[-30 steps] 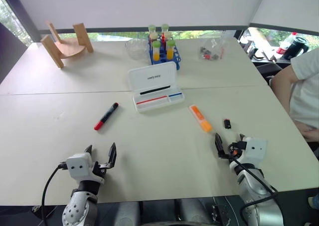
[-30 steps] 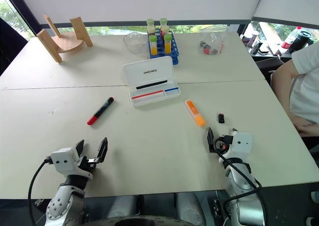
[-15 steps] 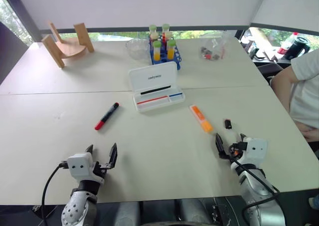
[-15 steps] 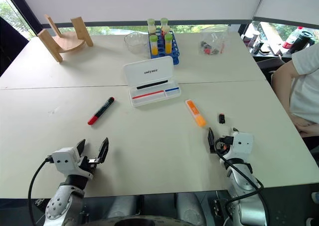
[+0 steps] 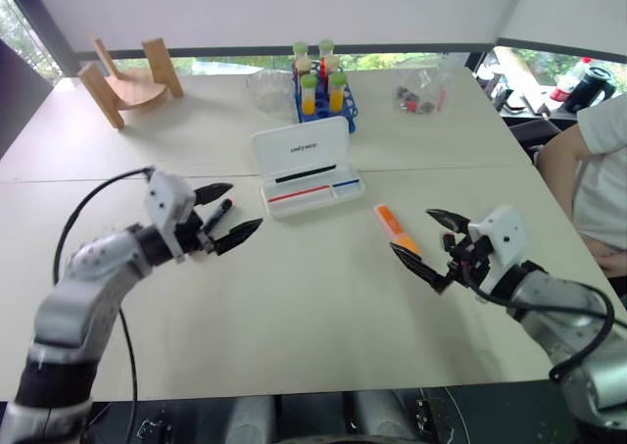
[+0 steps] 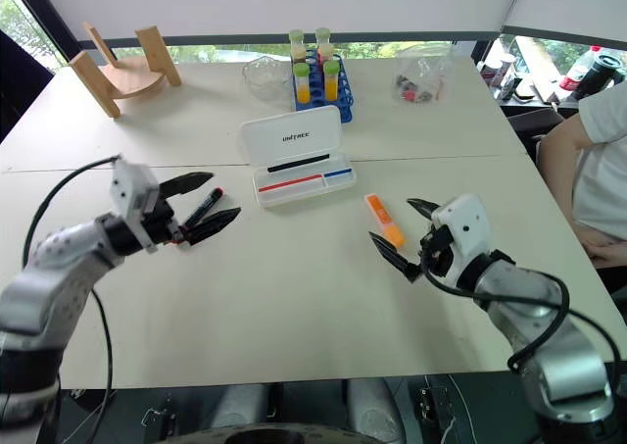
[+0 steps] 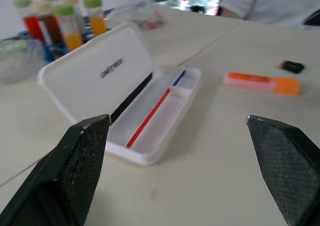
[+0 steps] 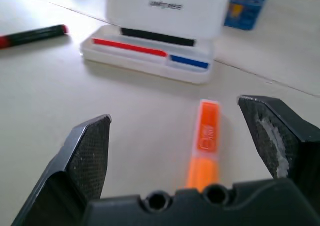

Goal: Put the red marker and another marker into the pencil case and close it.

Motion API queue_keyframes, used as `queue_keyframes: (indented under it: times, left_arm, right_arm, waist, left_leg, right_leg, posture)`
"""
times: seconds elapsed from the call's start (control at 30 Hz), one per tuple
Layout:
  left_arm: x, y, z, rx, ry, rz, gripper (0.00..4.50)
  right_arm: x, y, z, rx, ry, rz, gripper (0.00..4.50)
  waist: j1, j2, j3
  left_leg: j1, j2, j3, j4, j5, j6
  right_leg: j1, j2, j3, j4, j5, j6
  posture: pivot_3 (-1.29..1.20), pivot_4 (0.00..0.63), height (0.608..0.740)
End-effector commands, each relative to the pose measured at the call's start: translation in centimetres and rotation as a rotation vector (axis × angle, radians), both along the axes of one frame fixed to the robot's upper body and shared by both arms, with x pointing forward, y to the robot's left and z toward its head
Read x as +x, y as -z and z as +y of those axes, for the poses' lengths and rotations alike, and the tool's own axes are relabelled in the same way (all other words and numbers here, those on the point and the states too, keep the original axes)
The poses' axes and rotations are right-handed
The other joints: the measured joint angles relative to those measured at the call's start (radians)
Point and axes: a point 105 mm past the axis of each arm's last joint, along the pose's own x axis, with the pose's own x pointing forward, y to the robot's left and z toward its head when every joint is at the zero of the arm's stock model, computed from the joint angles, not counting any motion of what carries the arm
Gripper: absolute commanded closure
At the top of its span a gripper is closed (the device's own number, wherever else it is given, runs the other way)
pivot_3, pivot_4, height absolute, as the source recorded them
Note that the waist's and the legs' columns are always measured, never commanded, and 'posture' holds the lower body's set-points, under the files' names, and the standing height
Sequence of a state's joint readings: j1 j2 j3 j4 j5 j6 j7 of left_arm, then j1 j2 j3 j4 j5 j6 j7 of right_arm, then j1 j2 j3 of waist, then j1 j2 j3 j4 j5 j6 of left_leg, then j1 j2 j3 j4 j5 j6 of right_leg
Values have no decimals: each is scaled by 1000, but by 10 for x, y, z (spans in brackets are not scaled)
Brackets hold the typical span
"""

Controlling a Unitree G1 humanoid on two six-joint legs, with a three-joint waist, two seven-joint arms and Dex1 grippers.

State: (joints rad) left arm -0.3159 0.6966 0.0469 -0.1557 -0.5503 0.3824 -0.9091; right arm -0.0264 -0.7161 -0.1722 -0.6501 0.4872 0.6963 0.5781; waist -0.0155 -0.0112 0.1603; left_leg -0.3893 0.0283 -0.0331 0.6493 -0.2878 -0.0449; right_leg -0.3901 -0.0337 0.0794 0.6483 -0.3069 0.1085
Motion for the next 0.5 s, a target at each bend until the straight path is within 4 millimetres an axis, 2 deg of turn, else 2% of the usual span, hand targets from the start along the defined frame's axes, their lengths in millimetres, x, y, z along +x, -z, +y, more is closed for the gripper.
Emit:
queue_keyframes:
  times: [0.03, 0.23, 0.3, 0.5]
  left_arm:
    - [14, 16, -17, 86, 163, 55, 20]
    - [47, 36, -36, 180, 264, 75, 20]
    - [57, 43, -48, 203, 285, 86, 20]
    - [76, 65, -63, 297, 263, 81, 20]
  right_arm:
    - [-2, -16, 3, -26, -92, 35, 0]
    - [5, -34, -2, -62, -111, 14, 0]
    - [7, -40, -3, -63, -101, -5, 0]
    - [7, -43, -6, -75, -65, -41, 0]
  waist:
    - [3, 0, 1]
    - [0, -3, 4]
    - [1, -3, 5]
    - [2, -3, 5]
  left_leg:
    - [-1, 0, 0, 0, 0, 0]
    - [-4, 1, -1, -1, -2, 3]
    - [-5, 2, -1, -1, -2, 3]
    - [-5, 2, -1, 1, -2, 3]
  right_leg:
    - [-1, 0, 0, 0, 0, 0]
    - [-4, 1, -1, -1, 0, 0]
    - [-5, 2, 0, -1, 0, 0]
    - [-5, 3, 0, 1, 0, 0]
  posture:
    - [0, 150, 740]
    - [0, 150, 740]
    - [0, 150, 740]
    - [0, 150, 740]
